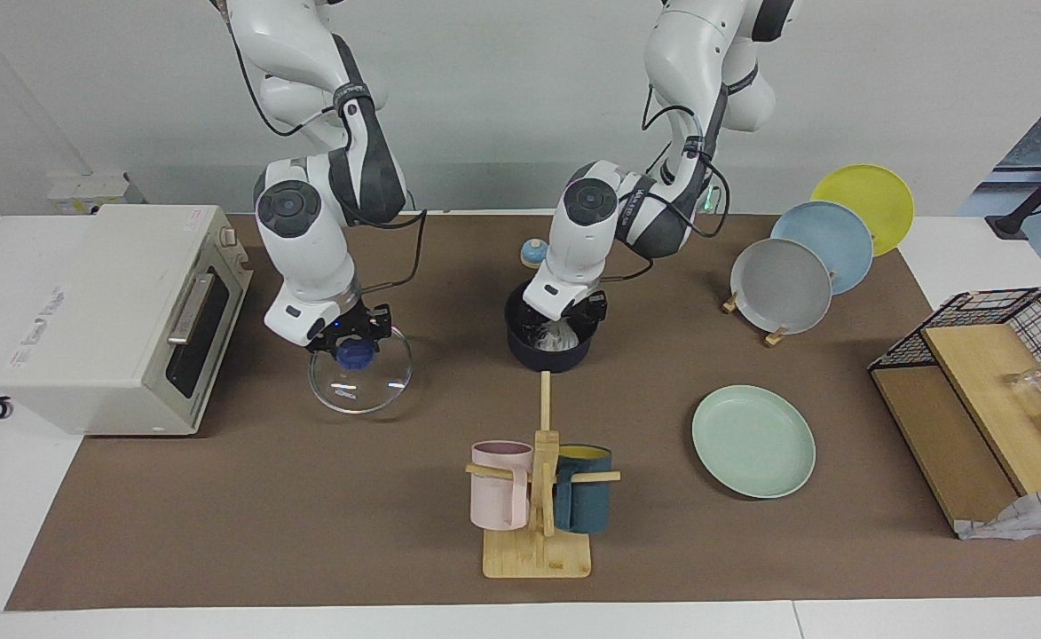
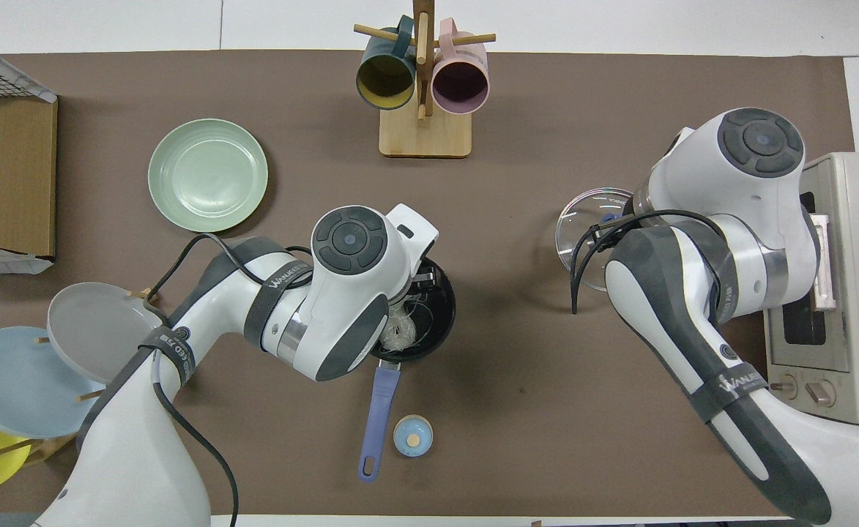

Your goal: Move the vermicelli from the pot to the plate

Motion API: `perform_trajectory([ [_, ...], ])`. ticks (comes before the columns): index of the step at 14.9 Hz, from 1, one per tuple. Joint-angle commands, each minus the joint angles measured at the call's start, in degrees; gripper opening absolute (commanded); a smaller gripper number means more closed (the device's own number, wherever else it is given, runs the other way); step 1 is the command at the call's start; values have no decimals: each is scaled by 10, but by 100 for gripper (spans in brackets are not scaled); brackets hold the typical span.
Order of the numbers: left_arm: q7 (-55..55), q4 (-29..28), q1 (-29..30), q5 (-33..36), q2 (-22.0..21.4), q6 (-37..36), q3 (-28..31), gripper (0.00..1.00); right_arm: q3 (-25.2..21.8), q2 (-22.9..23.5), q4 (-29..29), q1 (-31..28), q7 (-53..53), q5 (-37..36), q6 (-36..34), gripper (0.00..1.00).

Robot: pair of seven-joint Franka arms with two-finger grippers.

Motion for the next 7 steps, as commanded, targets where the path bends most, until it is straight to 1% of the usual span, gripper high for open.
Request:
perform_trajectory([
  [1, -7, -21, -16, -9, 4, 29, 10, 100, 7, -24, -37, -10, -9, -8, 31, 51],
  [2, -7, -22, -18, -9, 4, 28, 10, 100, 7, -24, -48, -16, -10, -8, 51, 51],
  [4, -8, -24, -18, -9, 3, 26, 10, 100, 7, -27, -61, -18, -19, -8, 63, 51],
  [5, -10, -24, -21, -9, 2, 24, 10, 90, 7, -27, -71, -29, -31, -8, 75, 51],
  [6, -11, -24, -24, -9, 2, 23, 11, 69, 7, -27, -77, -40, -36, -8, 84, 51],
  [7, -11, -24, -25, -9, 2, 22, 11, 29, 7, -26, -79, -43, -38, -8, 88, 51],
])
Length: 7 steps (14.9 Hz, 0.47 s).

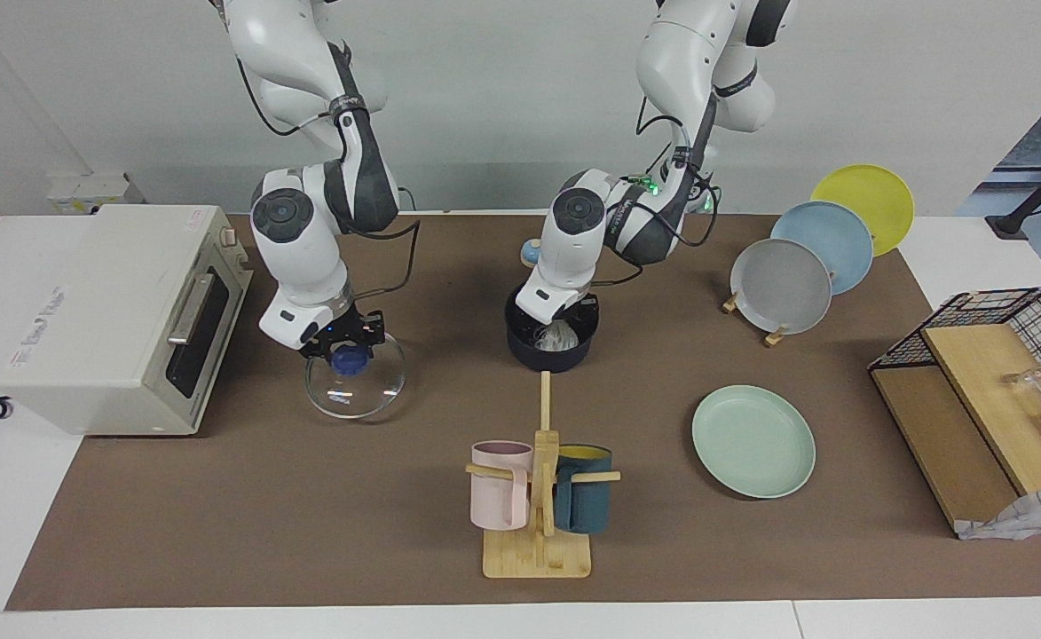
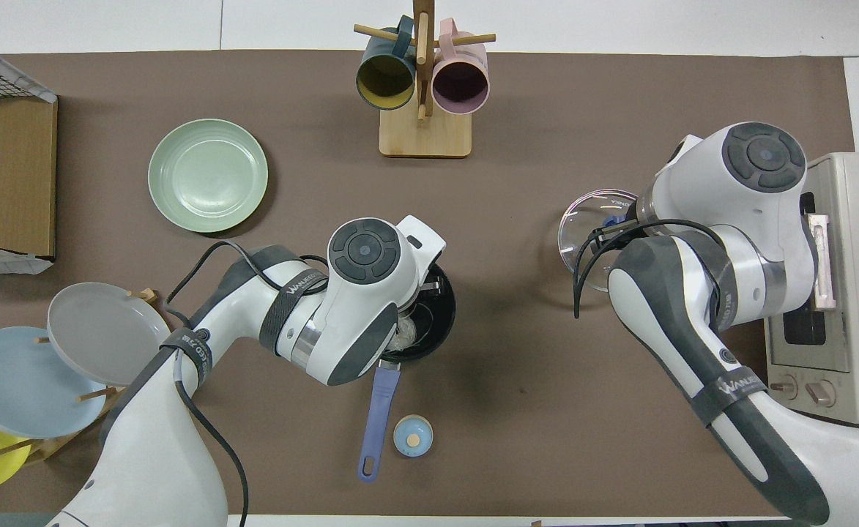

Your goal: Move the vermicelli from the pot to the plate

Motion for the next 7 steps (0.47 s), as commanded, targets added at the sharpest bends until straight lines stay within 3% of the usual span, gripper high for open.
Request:
perform_trajectory([
  [1, -6, -12, -15, -9, -8, 6, 11, 0, 7, -19, -29, -21, -20, -8, 24, 51],
  [4, -4, -6, -10, -9, -13, 0, 12, 0, 7, -19, -50, -21, -19, -8, 48, 51],
  [7, 0, 30, 7, -9, -50, -83, 14, 0, 7, -26, -77, -23, -20, -8, 74, 51],
])
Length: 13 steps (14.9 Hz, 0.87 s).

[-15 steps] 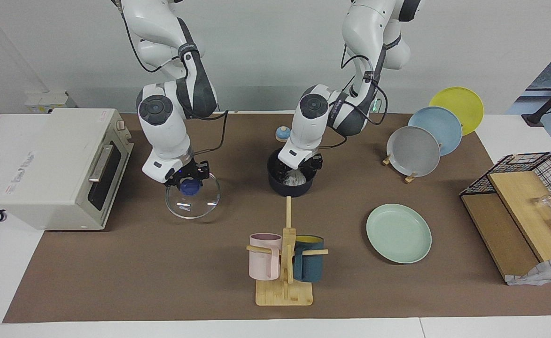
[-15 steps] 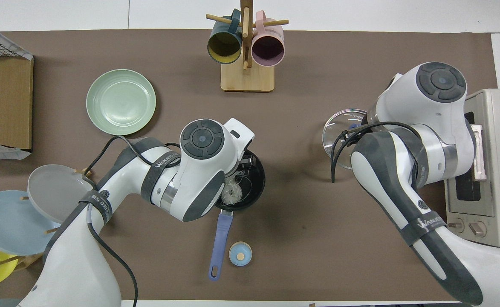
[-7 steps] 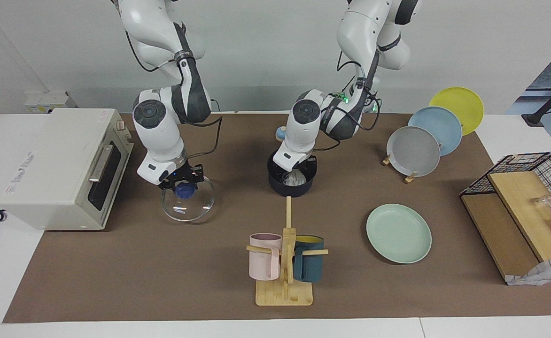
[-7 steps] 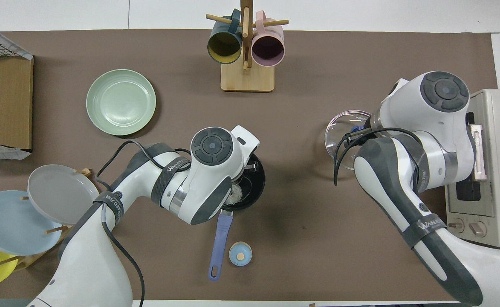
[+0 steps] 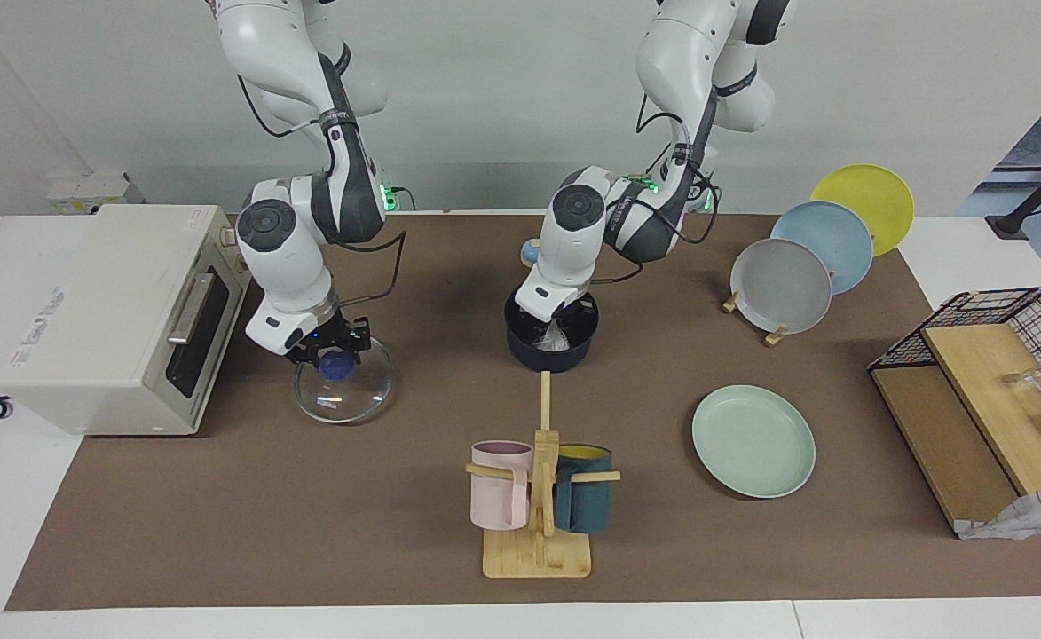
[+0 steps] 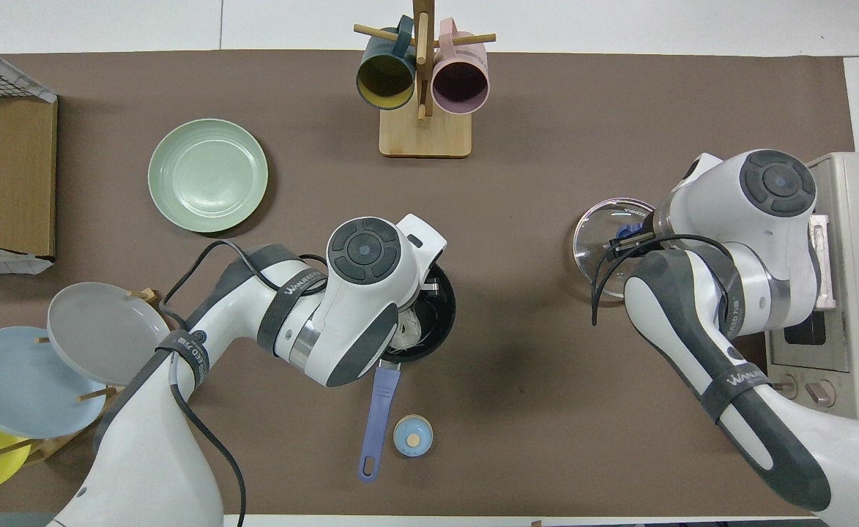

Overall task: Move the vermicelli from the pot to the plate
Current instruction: 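Carry the vermicelli to the green plate while the right gripper sets down the lid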

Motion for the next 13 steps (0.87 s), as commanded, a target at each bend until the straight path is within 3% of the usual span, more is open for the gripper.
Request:
perform_trajectory([
  [1, 2, 39, 20, -8, -51, -97, 8, 0, 6, -26, -37, -8, -8, -8, 29, 51],
  [3, 9, 103, 47, -8, -66, -178, 8, 0, 6, -26, -38, -8, -8, -8, 29, 51],
  [7, 63, 245, 145, -20, -43, -317, 8, 0, 6, -21, -38, -17, -20, -8, 29, 53],
  [8, 82, 274, 176, -20, -30, -332, 7, 0, 6, -21, -38, -16, -18, -8, 28, 60],
  [10, 122, 299, 225, -20, -11, -326, 8, 0, 6, -21, -34, -15, -15, -8, 23, 96],
  [13, 205, 287, 294, -19, -3, -270, 10, 0, 6, -18, -20, -18, -16, -7, 12, 100],
])
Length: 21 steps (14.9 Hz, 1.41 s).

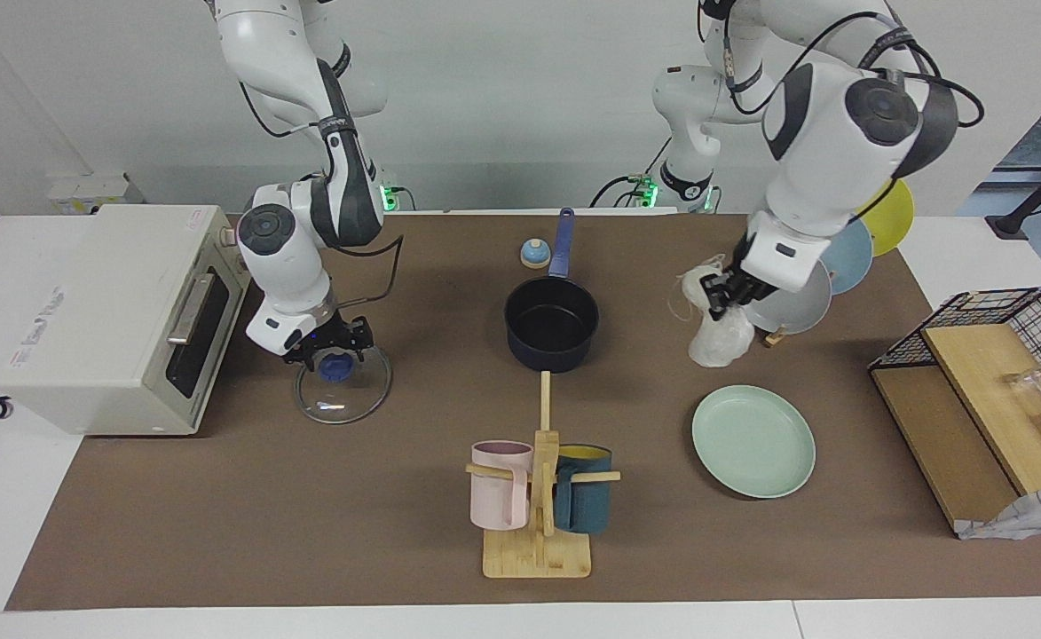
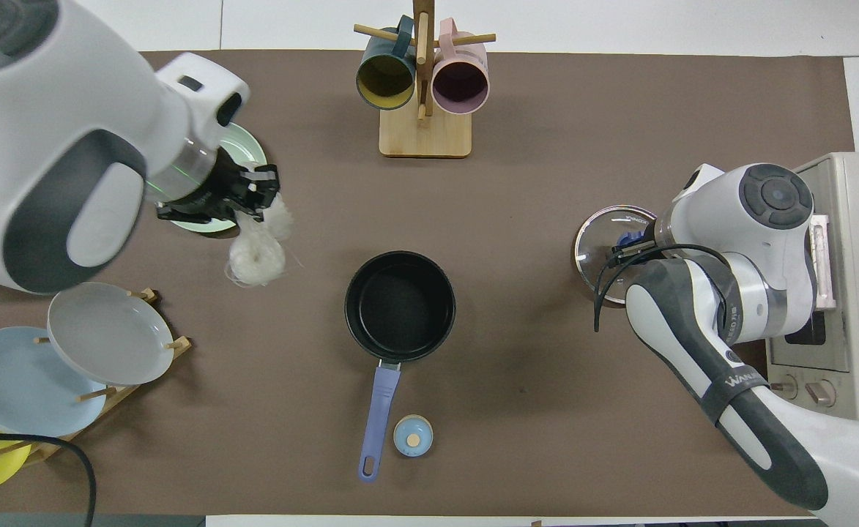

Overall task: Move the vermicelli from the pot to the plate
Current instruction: 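Carry the vermicelli to the green plate while the right gripper sets down the lid, then lower the vermicelli onto the green plate and open the left gripper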

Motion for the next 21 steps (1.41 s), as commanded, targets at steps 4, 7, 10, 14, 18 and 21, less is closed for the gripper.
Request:
perform_trajectory([
  [4, 98, -25, 63, -7, 65, 126, -5, 0, 5, -18, 82, -12, -4, -5, -126, 100],
  [7, 133, -85, 65, -6, 86, 210, -5, 0, 1, -40, 173, -14, 18, -5, -259, 100],
  [10, 149, -97, 61, -5, 120, 263, -5, 0, 1, -72, 243, -31, 19, -8, -373, 100],
  [14, 206, -101, 66, 2, 131, 287, -4, 0, 1, -105, 250, -52, 19, -8, -401, 100],
  [18, 207, -125, 60, 13, 130, 320, -3, 40, -5, -116, 245, -53, 19, -6, -417, 100],
  [21, 206, -109, 63, 27, 104, 270, -3, 100, -8, -117, 243, -56, 19, -7, -415, 100],
])
